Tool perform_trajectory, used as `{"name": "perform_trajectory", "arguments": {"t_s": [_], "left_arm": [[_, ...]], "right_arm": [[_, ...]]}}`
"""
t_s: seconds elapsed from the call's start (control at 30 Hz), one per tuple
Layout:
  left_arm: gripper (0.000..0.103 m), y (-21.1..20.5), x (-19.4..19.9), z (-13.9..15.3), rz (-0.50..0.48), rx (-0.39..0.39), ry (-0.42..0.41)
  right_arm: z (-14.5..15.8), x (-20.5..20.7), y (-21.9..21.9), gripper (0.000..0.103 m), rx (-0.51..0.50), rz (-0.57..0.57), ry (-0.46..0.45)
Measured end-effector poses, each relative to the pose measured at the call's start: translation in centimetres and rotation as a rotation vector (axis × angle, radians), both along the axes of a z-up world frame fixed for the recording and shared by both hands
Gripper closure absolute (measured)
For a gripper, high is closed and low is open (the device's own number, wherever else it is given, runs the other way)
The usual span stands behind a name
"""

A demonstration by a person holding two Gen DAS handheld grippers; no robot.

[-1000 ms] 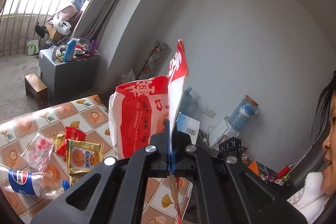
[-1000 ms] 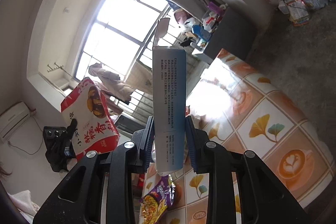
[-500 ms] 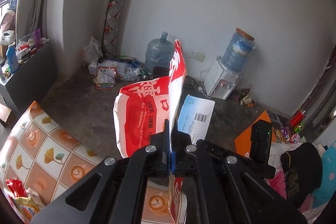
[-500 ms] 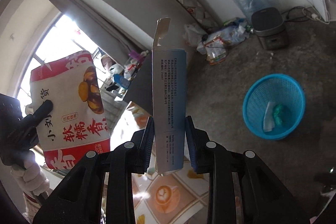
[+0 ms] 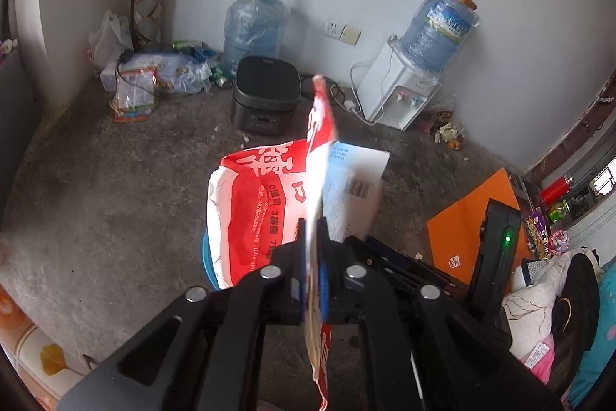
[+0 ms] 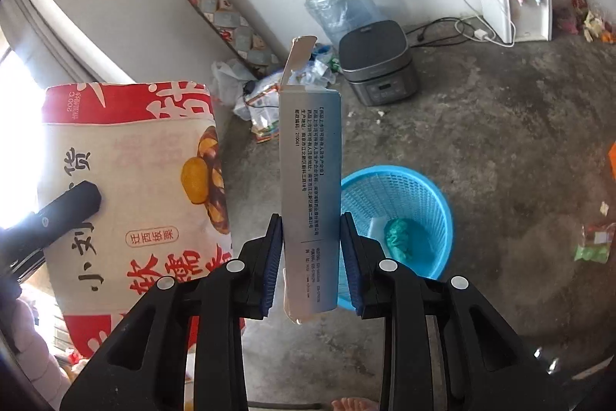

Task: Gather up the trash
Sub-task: 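Carry the bag and box to the blue wastebasket and open both grippers, then move both grippers back over the table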

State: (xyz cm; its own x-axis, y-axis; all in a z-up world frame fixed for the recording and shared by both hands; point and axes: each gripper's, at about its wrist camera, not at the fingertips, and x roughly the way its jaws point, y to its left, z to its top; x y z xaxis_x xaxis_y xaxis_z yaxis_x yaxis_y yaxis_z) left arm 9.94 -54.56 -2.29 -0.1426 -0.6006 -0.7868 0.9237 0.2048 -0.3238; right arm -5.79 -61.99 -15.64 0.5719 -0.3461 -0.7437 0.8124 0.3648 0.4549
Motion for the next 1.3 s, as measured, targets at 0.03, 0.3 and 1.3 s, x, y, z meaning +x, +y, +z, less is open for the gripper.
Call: {"name": "perform_trajectory", "arguments": {"t_s": [0.03,0.3,1.3], "left_arm": [[0.054,-1.1,0.5,-1.6,0.017,0.047,0.014],[0.049,0.0,3.3,-5.1,0.117,0.096,0.006],[0.025,35.0,4.5,16.4,0.420,-0.268,-0.370]], "right_arm": [[-1.6,0.1,-0.8,0.061,0.010,-0.021,0.020],[-8.5,-2.6,-1.2,0.047,0.129,-0.116,0.106],[15.2,-0.8,20.9,0.013,-0.440,0.340,-0.215]]}}
